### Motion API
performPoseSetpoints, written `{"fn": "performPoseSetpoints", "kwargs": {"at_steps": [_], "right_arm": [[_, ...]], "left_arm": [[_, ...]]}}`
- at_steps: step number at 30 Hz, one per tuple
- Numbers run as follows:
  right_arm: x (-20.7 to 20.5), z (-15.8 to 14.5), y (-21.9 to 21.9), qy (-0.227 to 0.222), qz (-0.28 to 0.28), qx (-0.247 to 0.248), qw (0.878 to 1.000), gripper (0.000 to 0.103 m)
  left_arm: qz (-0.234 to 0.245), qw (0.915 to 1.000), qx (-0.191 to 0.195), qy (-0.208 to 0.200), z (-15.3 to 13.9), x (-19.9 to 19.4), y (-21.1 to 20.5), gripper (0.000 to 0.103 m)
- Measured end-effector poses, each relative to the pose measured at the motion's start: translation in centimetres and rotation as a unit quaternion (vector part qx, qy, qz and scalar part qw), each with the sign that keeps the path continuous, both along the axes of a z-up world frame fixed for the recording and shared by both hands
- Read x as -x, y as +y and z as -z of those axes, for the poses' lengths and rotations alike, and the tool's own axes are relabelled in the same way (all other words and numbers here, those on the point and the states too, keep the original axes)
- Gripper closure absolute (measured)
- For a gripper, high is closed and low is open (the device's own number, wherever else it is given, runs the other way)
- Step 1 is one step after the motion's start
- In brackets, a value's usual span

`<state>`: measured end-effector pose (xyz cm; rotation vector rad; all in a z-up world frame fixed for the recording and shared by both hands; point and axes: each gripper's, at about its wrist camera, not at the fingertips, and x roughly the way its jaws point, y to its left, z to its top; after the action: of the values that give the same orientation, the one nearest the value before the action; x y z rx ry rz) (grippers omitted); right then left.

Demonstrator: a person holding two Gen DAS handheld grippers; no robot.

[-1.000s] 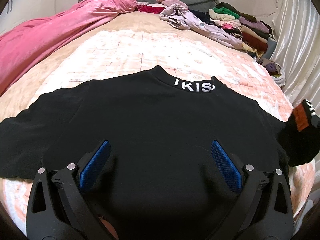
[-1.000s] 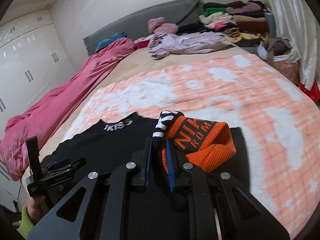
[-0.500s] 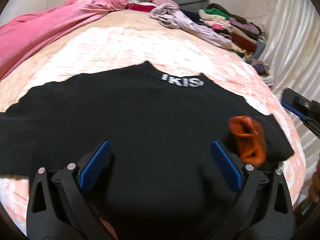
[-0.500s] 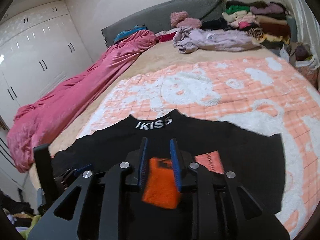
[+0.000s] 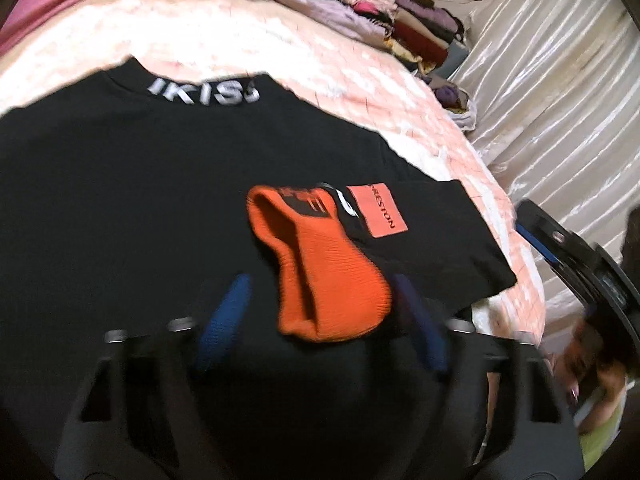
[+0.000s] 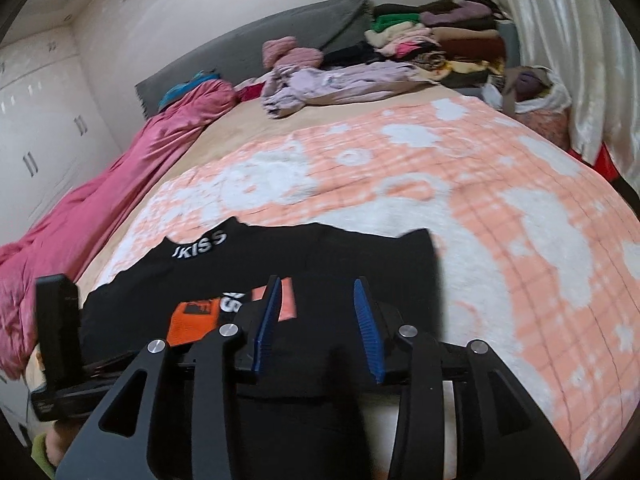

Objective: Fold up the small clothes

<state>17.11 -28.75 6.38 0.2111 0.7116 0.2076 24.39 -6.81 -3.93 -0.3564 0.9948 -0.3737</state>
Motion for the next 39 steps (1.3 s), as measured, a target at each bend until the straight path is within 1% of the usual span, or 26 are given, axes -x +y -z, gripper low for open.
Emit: {"fn": "performPoseSetpoints", "kwargs": {"at_steps": [1, 2, 4, 6, 9, 11, 12, 14, 15, 16, 20, 22, 23, 26, 29, 32, 34, 36, 37, 39], "right_arm": [[0.1, 0.0, -0.3, 0.000, 0.005, -0.002, 1.000, 0.067], [0.3, 0.1, -0.8, -0.001, 0.012, -0.006, 1.000, 0.067], [0.6, 0.3, -1.7, 0.001, 0.023, -0.012, 1.000, 0.067], [0.9, 0.7, -2.3, 0.005, 0.027, -0.016, 0.999, 0.067], [1.0, 1.0, -2.3, 0.010, 0.028, -0.013, 0.999, 0.067], [1.0, 1.3, -1.9, 0.013, 0.025, -0.012, 1.000, 0.067], [0.9, 1.4, -1.7, 0.015, 0.023, -0.011, 1.000, 0.067], [0.7, 1.6, -0.9, 0.019, 0.014, -0.008, 1.000, 0.067], [0.7, 1.7, -0.5, 0.019, 0.010, -0.005, 1.000, 0.067], [0.6, 1.9, 0.2, 0.020, 0.004, 0.001, 1.000, 0.067], [0.4, 2.3, 2.4, 0.023, -0.014, 0.016, 1.000, 0.066], [0.3, 2.5, 3.5, 0.024, -0.023, 0.024, 0.999, 0.066], [0.2, 2.5, 4.1, 0.025, -0.027, 0.027, 0.999, 0.066], [0.2, 2.8, 5.5, 0.028, -0.042, 0.035, 0.998, 0.066], [0.0, 2.7, 6.7, 0.026, -0.052, 0.048, 0.997, 0.066], [-0.4, 2.3, 7.6, 0.017, -0.058, 0.057, 0.997, 0.065], [-0.6, 2.2, 8.2, 0.012, -0.061, 0.066, 0.996, 0.065], [-1.2, 2.5, 8.6, 0.015, -0.062, 0.078, 0.995, 0.065], [-1.6, 2.9, 8.8, 0.021, -0.061, 0.086, 0.994, 0.065], [-2.2, 3.9, 8.9, 0.039, -0.056, 0.094, 0.993, 0.065]], "left_arm": [[-0.001, 1.0000, -0.002, 0.001, 0.2, -0.3, -0.4, 0.081], [-0.005, 0.9999, -0.015, -0.003, 0.2, -0.5, -0.7, 0.091], [-0.007, 0.9994, -0.022, -0.026, -0.5, -0.7, -0.7, 0.100], [-0.014, 0.9980, -0.028, -0.055, -1.8, -0.4, 0.1, 0.101], [-0.040, 0.9931, -0.039, -0.103, -4.0, 0.0, 2.2, 0.101], [-0.063, 0.9877, -0.052, -0.133, -5.5, 0.5, 3.7, 0.102], [-0.076, 0.9830, -0.066, -0.154, -6.3, 0.8, 4.7, 0.102], [-0.096, 0.9759, -0.092, -0.173, -7.1, 1.4, 6.1, 0.102], [-0.108, 0.9734, -0.104, -0.174, -7.3, 1.6, 7.1, 0.102], [-0.114, 0.9731, -0.108, -0.168, -7.2, 1.8, 7.8, 0.102], [-0.134, 0.9758, -0.119, -0.126, -5.6, 2.1, 10.6, 0.102], [-0.137, 0.9785, -0.118, -0.100, -4.5, 1.8, 11.2, 0.102], [-0.138, 0.9790, -0.115, -0.096, -4.4, 2.1, 11.9, 0.102], [-0.140, 0.9794, -0.113, -0.092, -4.1, 2.2, 12.5, 0.102], [-0.141, 0.9785, -0.112, -0.100, -4.1, 2.3, 12.8, 0.102], [-0.150, 0.9740, -0.119, -0.121, -4.6, 2.7, 13.1, 0.102], [-0.155, 0.9723, -0.125, -0.123, -4.8, 2.7, 13.3, 0.102], [-0.158, 0.9742, -0.123, -0.105, -4.3, 2.3, 13.7, 0.102], [-0.157, 0.9754, -0.125, -0.093, -3.9, 2.0, 13.9, 0.102], [-0.158, 0.9756, -0.130, -0.080, -3.1, 1.9, 14.2, 0.102]]}}
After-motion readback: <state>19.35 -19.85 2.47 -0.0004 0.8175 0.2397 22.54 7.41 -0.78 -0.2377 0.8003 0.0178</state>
